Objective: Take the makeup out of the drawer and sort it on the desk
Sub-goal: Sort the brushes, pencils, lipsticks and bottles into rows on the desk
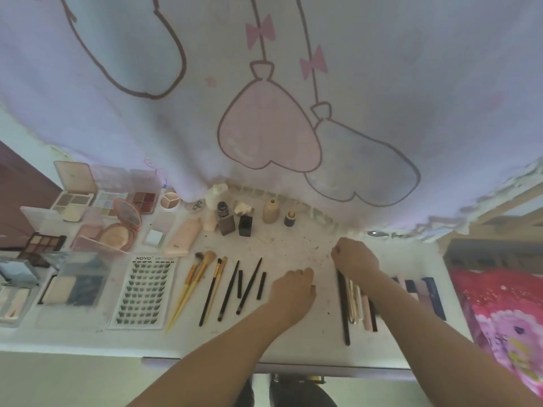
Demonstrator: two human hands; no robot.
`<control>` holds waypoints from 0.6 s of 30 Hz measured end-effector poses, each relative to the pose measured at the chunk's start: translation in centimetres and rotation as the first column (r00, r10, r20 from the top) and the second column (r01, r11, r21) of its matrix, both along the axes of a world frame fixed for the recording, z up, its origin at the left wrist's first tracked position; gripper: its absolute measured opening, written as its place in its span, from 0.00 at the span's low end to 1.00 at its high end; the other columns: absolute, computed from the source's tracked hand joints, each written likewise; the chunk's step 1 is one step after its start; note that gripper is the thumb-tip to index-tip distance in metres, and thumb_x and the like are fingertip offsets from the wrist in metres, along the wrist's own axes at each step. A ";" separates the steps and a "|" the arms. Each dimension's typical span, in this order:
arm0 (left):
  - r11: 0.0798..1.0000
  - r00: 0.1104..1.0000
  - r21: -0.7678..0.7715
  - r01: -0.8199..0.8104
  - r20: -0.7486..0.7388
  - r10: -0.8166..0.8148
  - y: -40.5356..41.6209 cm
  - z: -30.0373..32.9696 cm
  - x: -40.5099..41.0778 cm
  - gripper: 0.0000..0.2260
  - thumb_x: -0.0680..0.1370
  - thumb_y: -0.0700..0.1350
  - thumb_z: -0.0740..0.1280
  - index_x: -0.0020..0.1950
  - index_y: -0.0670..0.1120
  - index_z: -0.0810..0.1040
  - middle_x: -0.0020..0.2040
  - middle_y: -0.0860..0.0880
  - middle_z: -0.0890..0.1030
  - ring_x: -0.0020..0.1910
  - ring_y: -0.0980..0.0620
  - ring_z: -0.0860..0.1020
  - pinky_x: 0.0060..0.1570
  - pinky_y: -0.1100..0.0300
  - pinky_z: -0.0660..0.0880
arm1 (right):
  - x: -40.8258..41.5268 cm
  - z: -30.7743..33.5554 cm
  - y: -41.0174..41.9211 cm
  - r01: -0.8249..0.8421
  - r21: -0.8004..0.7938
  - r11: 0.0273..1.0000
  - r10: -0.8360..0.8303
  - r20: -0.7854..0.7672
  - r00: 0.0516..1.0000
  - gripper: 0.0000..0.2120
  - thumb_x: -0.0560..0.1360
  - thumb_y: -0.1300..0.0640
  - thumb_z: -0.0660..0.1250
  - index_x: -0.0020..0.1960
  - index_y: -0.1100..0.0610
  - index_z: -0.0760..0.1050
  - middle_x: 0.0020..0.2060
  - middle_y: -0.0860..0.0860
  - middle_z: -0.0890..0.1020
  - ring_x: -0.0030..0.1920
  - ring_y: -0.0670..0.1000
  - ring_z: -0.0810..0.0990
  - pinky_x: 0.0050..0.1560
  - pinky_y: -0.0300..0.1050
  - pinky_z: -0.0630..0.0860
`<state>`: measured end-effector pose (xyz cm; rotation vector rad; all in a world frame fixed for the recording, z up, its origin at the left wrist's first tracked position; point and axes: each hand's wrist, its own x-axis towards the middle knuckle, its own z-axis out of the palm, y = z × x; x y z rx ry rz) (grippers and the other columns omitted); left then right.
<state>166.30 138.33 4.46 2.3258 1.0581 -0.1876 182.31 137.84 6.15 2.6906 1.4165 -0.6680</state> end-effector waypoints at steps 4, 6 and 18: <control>0.990 0.999 -0.130 -0.045 0.005 0.046 -2.0 -0.7 4.7 0.12 0.82 0.47 0.53 0.60 0.42 0.68 0.57 0.42 0.75 0.55 0.43 0.74 0.53 0.51 0.72 | 2.6 -0.4 0.5 -0.065 -0.122 0.990 0.074 0.067 0.995 0.19 0.80 0.45 0.52 0.58 0.57 0.72 0.53 0.54 0.80 0.54 0.54 0.78 0.49 0.46 0.72; 0.980 0.994 -0.172 -0.102 0.010 0.106 -2.2 -1.0 6.1 0.13 0.82 0.47 0.53 0.61 0.42 0.68 0.57 0.42 0.75 0.55 0.43 0.74 0.53 0.51 0.72 | 2.8 -0.8 0.8 -0.120 -0.146 0.982 0.136 0.104 0.985 0.20 0.80 0.43 0.53 0.57 0.57 0.73 0.51 0.53 0.80 0.53 0.54 0.79 0.45 0.45 0.71; 0.862 0.894 -0.358 -0.359 0.134 0.428 -1.1 0.2 4.7 0.14 0.83 0.48 0.54 0.56 0.39 0.72 0.50 0.40 0.79 0.50 0.41 0.78 0.42 0.57 0.69 | 1.0 0.3 2.1 -0.029 0.130 0.991 0.075 -0.363 0.929 0.13 0.80 0.53 0.54 0.38 0.56 0.66 0.33 0.49 0.70 0.40 0.52 0.72 0.40 0.44 0.65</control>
